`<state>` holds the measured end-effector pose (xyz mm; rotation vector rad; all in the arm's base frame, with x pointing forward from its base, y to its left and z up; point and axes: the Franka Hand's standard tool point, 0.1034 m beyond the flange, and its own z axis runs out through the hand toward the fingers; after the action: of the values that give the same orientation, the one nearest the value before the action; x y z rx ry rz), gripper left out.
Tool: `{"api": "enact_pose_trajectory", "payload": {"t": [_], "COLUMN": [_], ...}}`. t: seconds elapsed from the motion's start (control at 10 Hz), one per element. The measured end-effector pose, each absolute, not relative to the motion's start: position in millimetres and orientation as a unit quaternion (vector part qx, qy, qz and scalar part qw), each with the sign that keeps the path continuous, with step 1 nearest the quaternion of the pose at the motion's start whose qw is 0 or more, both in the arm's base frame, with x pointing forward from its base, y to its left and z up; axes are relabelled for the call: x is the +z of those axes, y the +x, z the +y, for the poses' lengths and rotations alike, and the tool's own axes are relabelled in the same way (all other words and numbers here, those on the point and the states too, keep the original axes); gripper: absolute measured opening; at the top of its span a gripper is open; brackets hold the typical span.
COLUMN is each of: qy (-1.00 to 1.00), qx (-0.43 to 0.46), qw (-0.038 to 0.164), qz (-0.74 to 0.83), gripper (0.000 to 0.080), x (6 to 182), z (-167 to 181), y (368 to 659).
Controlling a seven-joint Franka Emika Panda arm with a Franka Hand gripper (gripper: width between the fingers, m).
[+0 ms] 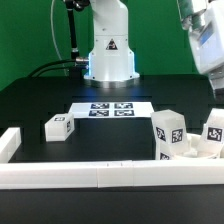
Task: Assemble stool
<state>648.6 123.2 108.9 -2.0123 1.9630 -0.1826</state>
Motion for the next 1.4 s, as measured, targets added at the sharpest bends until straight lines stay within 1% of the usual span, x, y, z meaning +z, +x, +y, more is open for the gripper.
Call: {"api": "enact_pose_trajectory", "payload": {"t": [0.2,0.3,0.4,0.5,0.6,0.7,0.8,0.9,1.0,1.1,1.2,1.4], "qy": [-0.734,-0.774,-0.854,-0.898,-0.929,-0.946,-0.941,-0.952,-0.962,-0.975,-0.989,-0.991], "qx": [-0.074,-0.082,-0.079,-0.075,-0.079,-0.088,-0.132,-0.125,-0.130,-0.133,-0.133,-0.109], "qw": [0.155,0.144,0.110,0.094,0.088,0.087,0.088,0.079,0.069,0.051,0.018,-0.019], "qz": [0.657,0.611,0.503,0.423,0.350,0.298,0.297,0.269,0.228,0.167,0.060,-0.079], "gripper": [0.0649,0.0649,0.0649,0.0649,0.0649,0.0649,0.0649,0.0649,0.0649,0.0649,0.0649,0.0649], "x": [109.2,108.9,108.3,112.5,113.0,110.9,113.3,109.7,110.5,109.3,106.8,106.8], "z": [120,120,120,120,118,115,115,114,110,112,120,129], "y": [649,649,647,650,654,654,657,651,653,653,651,648]}}
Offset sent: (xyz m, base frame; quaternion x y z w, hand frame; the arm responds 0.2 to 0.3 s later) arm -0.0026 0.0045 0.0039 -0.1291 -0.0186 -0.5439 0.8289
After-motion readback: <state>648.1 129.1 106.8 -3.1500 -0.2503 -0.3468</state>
